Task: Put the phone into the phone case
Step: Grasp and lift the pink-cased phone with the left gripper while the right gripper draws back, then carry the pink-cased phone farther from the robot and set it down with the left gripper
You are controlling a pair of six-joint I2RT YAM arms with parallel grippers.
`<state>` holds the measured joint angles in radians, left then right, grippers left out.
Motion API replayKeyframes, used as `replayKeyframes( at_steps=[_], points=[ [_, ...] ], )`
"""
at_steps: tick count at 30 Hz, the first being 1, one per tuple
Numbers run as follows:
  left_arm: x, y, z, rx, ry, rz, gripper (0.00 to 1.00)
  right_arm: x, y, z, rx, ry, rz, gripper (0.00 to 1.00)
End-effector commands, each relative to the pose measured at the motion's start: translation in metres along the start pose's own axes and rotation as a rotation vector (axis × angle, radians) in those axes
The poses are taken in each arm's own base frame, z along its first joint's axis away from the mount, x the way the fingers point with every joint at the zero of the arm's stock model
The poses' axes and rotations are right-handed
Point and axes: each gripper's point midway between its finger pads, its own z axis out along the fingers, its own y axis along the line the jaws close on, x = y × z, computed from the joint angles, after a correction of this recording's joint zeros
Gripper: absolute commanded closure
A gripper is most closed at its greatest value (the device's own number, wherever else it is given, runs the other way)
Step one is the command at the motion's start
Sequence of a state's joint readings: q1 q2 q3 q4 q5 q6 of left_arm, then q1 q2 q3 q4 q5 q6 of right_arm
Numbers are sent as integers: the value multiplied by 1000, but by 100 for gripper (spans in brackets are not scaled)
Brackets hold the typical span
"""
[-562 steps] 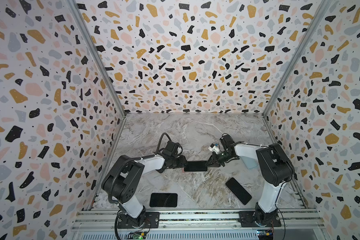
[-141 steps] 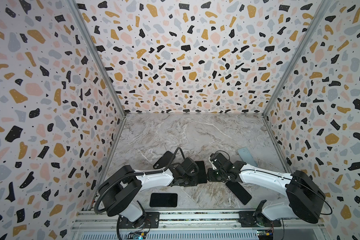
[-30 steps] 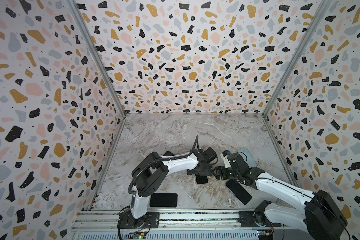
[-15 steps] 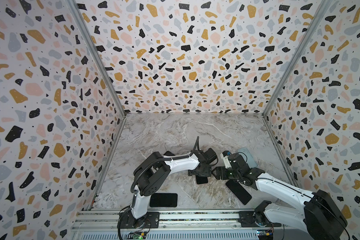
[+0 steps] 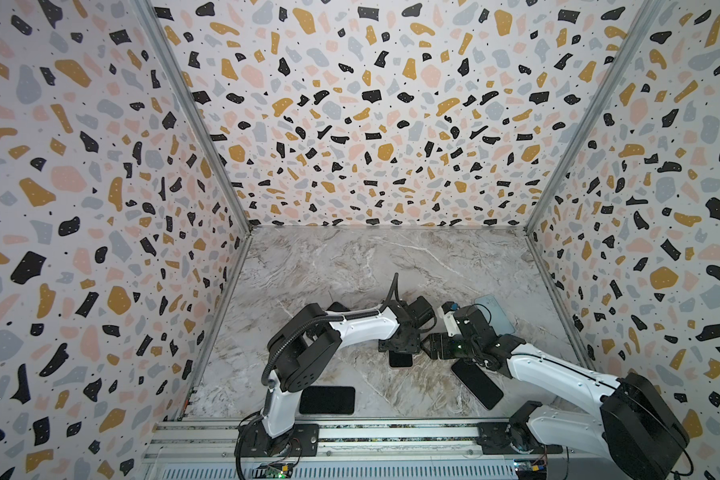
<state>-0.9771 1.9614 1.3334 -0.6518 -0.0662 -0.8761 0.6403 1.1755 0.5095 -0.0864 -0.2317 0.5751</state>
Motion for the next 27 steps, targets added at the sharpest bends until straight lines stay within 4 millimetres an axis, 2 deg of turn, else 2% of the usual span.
replayKeyframes(
  at_steps=[1,7,13,17,22,24,27],
  points=[
    [3,2,-1,-29,8,16,26,-2,4,-2,-20,-14,-2,16],
    [-3,2,-4,-33,-12,20,27,-3,4,-4,-17,-28,-1,16],
    [-27,12,-12,-64,-50,18,28,-11,0,-7,4,-48,4,16],
    [-59,17,-16,-74,-83,27,29,-22,-4,-4,22,-64,8,16],
    [-119,35,-16,-116,-110,33,31,-38,-12,8,55,-60,17,16],
    [-142,45,-12,-129,-121,37,31,-44,-13,15,53,-56,17,16],
    [-162,56,2,-130,-106,40,31,-46,-19,25,71,-22,26,16]
  ],
)
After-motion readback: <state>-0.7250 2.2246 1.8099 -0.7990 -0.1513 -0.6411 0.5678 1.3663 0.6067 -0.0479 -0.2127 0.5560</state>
